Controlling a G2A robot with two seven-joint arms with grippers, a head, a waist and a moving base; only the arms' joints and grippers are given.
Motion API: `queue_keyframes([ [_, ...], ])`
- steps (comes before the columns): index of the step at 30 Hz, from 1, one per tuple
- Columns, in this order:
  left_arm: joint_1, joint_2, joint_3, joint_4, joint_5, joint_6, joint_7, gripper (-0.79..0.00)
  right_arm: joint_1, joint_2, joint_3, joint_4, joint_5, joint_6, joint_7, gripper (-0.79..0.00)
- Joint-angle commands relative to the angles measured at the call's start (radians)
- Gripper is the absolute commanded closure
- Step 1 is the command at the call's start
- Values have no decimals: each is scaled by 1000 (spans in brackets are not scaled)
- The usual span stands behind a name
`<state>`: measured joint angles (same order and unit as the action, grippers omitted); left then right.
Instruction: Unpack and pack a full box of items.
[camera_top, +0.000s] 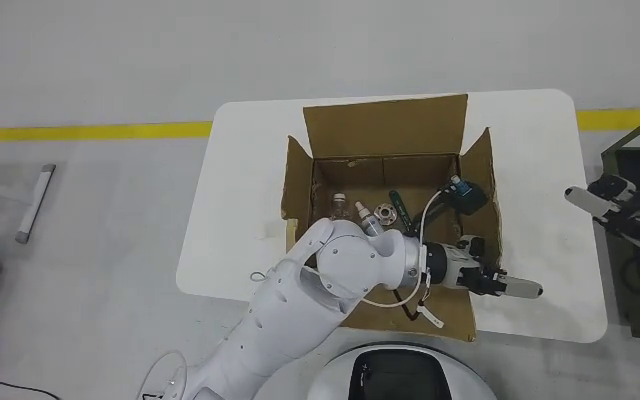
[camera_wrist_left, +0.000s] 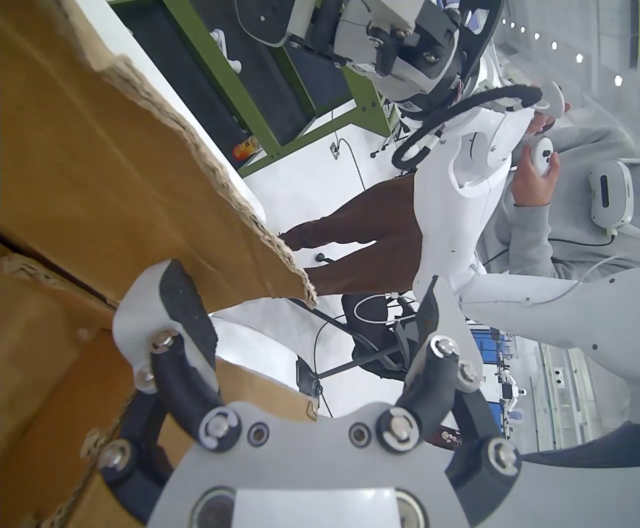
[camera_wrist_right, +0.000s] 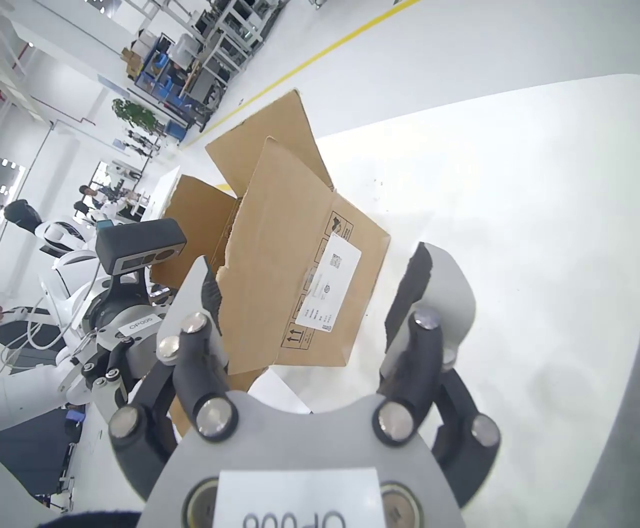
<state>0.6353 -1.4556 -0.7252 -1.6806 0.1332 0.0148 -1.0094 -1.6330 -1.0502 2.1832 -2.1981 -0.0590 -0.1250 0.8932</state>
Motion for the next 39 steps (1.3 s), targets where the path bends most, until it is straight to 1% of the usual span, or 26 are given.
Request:
queue_keyframes([
  [1, 0, -1, 1, -2, 2, -1, -2, -785, 0, 0, 0, 0, 1, 1, -1, -785],
  [6, 0, -3, 11, -10, 3, -7, -11, -785, 0, 0, 0, 0, 1, 1, -1, -785],
  [9, 3, -4, 17, -12, 1, -11, -18, -785, -7, 0, -3, 1, 1, 12, -28, -785],
  [12, 3, -5, 20, -9, -3, -15, -24, -785, 9, 5, -20, -12, -9, 32, -23, -785],
  [17, -1, -8, 22, -4, -4, -18, -22, -785, 96, 20, -99, -19, -52, 91, 3, -785],
  [24, -6, -11, 21, 6, -5, -25, -20, -785, 229, 41, -235, 17, -132, 142, 71, -785],
  [26, -7, -11, 20, 8, -4, -25, -20, -785, 255, 45, -266, 28, -153, 160, 79, -674],
  [27, -7, -11, 20, 9, -4, -26, -21, -785, 264, 47, -281, 34, -160, 168, 84, -425],
  [29, -6, -12, 18, 10, -6, -26, -20, -785, 278, 50, -304, 40, -178, 180, 91, -268],
  [30, -6, -12, 18, 10, -6, -27, -21, -785, 281, 51, -314, 44, -183, 187, 94, -154],
  [31, -6, -12, 17, 11, -6, -28, -21, -785, 284, 52, -322, 48, -190, 193, 96, -123],
  [32, -6, -12, 17, 12, -3, -28, -22, -785, 284, 53, -329, 53, -199, 198, 98, 0],
  [39, -8, -11, 15, 10, 15, -31, -33, -785, 253, 57, -323, 58, -201, 221, 84, 0],
])
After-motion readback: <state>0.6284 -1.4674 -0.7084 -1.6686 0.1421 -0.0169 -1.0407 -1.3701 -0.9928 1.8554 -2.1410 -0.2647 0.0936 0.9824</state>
